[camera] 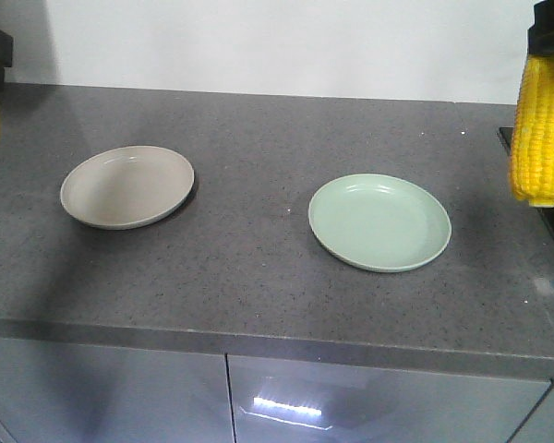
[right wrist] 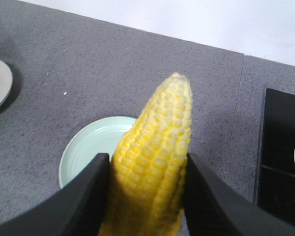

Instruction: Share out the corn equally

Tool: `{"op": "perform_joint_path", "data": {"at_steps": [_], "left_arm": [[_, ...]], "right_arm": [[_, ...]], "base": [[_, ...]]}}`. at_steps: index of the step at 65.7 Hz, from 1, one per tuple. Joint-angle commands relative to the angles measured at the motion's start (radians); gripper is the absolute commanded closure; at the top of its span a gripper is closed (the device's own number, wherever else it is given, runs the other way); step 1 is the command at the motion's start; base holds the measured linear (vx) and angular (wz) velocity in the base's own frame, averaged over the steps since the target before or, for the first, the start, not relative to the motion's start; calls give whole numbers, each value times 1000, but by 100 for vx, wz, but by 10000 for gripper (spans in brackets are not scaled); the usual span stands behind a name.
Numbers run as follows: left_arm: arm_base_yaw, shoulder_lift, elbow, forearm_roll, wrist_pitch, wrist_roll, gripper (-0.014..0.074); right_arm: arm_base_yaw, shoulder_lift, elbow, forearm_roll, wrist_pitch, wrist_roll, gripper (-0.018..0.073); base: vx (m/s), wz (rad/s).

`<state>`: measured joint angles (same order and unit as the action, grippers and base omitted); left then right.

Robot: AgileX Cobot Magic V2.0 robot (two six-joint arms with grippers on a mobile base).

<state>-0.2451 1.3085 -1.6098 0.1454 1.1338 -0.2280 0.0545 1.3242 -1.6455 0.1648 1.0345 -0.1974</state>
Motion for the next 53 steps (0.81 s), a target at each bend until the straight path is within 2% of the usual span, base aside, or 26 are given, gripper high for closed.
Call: {"op": "perform_joint_path", "data": {"at_steps": [1,53], "left_arm": [[0,-26,-34,7,-59,-7,593],[0,-26,-34,7,-59,-7,593]], "right_arm": [[-5,-27,-27,6,-64,-2,440],[-5,-27,-27,6,-64,-2,440]], "base": [[19,-8],[16,-3]]}}
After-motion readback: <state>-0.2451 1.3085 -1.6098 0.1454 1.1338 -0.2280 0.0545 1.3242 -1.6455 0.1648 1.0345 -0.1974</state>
